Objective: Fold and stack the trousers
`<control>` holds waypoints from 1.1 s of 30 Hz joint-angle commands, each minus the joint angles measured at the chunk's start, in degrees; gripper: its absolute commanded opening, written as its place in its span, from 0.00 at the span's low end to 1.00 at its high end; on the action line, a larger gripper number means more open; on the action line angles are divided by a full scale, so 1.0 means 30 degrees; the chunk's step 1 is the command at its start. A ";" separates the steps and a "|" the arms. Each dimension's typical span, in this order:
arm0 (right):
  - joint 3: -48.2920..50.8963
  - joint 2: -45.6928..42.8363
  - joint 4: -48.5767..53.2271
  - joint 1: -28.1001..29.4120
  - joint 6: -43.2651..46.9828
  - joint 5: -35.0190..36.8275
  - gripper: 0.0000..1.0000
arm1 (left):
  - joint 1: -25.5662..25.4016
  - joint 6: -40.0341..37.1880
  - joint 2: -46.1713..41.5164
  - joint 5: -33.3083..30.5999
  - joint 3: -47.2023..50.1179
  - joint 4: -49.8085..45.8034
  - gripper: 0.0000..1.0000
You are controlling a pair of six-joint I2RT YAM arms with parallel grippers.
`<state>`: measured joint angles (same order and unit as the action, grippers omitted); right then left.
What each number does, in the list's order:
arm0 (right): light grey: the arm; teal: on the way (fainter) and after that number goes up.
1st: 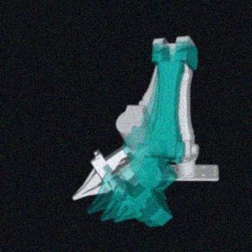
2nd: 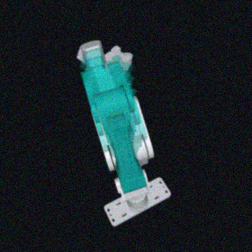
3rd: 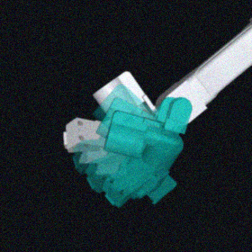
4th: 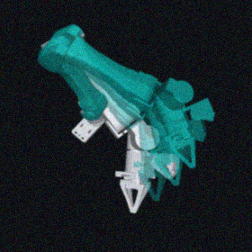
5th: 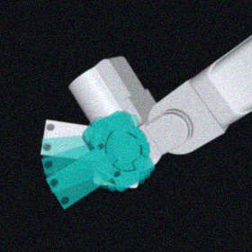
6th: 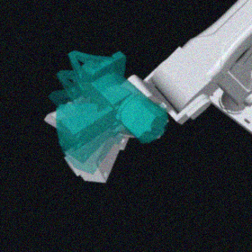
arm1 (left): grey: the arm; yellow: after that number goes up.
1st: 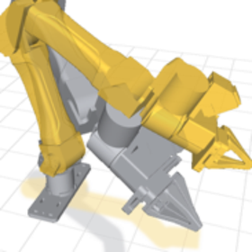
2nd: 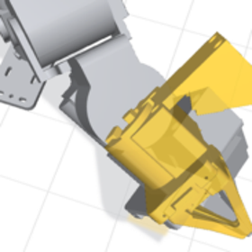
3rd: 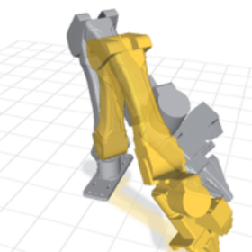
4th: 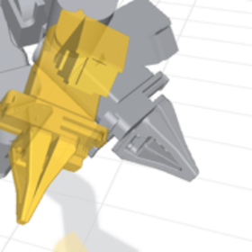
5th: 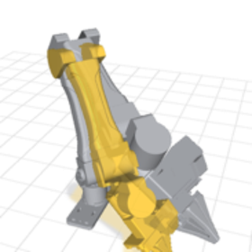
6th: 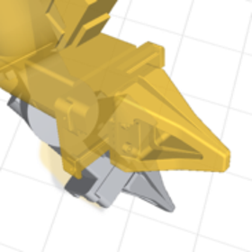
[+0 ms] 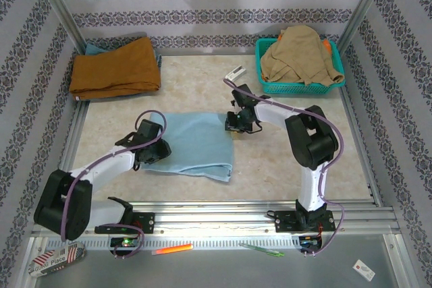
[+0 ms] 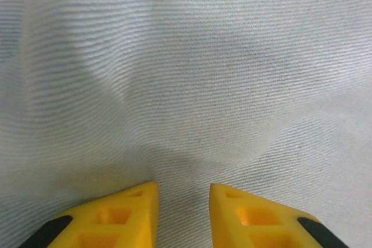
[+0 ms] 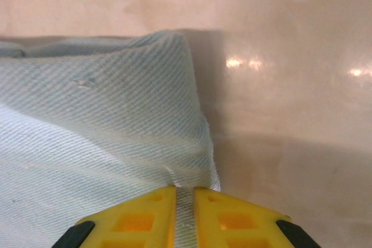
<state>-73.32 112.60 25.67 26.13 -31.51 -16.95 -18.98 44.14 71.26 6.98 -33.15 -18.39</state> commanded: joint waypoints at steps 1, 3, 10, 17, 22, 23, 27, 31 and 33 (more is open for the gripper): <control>-0.0572 -0.0494 0.1819 0.0050 0.0250 0.0886 0.21 | 0.0407 -0.0212 -0.0661 -0.0397 -0.1235 -0.1324 0.46; -0.0360 -0.1510 0.1990 0.0159 0.0269 0.0973 0.26 | 0.0702 -0.0803 -0.1380 -0.1037 -0.2517 -0.1911 0.67; 0.2308 -0.5473 0.0525 0.0427 -0.0347 0.0533 0.35 | 0.3669 -0.1032 -0.1119 -0.3269 -0.4359 0.2593 0.83; 0.4712 -0.7277 -0.0735 0.0431 -0.0784 0.0023 0.38 | 0.6756 0.2624 0.2739 -0.0616 -0.4263 0.8479 0.41; 0.5699 -0.7587 -0.1551 0.0168 -0.0930 -0.0454 0.39 | 0.8848 0.7550 0.5218 -0.0219 -0.2210 1.4549 0.40; 0.5743 -0.7547 -0.1555 0.0098 -0.0884 -0.0522 0.40 | 0.9052 0.7958 0.5710 -0.0270 -0.2121 1.5353 0.41; 0.5797 -0.7290 -0.1801 -0.0155 -0.0777 -0.0776 0.40 | 0.9956 0.9891 0.8499 0.0816 -0.3187 1.7145 0.36; 0.5850 -0.7213 -0.2222 -0.0203 -0.0916 -0.1039 0.41 | 1.0390 1.0206 1.0798 0.1077 -0.4424 1.8131 0.32; 0.5837 -0.7070 -0.2476 -0.0166 -0.1091 -0.1293 0.42 | 1.0608 1.0076 1.1204 0.1000 -0.4688 1.8395 0.33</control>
<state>-56.60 91.64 20.23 25.96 -33.71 -19.00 11.60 71.50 103.79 8.84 -45.08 29.95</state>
